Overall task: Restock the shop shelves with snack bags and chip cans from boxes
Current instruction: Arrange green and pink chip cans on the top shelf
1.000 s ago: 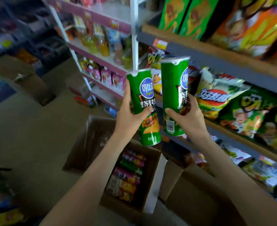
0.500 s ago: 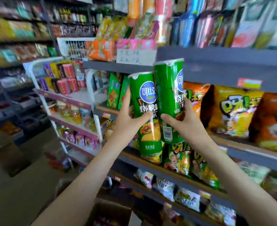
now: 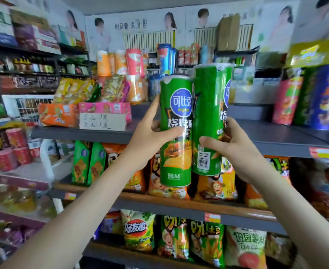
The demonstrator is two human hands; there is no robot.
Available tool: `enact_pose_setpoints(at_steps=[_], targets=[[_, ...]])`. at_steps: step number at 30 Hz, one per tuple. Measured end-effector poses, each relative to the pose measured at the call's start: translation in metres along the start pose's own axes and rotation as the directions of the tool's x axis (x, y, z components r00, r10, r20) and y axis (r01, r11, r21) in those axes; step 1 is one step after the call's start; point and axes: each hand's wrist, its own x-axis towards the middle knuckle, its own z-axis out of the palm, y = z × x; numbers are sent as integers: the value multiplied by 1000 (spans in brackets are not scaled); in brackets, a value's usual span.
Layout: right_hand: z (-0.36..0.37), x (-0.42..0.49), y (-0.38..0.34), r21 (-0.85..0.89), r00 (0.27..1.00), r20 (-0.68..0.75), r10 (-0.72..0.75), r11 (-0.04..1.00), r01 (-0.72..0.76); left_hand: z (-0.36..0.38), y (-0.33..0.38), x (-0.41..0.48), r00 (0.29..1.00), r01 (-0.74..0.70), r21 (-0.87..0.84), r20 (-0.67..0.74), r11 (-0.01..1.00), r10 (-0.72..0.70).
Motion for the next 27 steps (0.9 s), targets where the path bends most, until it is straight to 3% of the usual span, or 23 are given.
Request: enact_pose_setpoints(at_steps=[4,8,15,19,23,27], targets=[[-22,23,-11,38,997,-67,-34,999,37,9,12,38,998,-34,-66,44,997,37],[-49,46,-16,-38,983,-167,-81,996,76,21,14,76,994,-69,-119,73,990,78],[-101,90,11,-206,945,-325,-48,978,-21,66,-6,130,995,-82,-166,46,983,91],[-136,105,34,-249,942,-319,-107,968,26,107,-19,150,996,-88,-133,21,987,92],[-165,125,51,-405,938,-288,-191,912,61,145,-23,161,993,-116,-44,-31,992,115],[-181,131,58,-400,984,-143,-104,916,38,170,-23,158,988,-118,46,-92,992,122]])
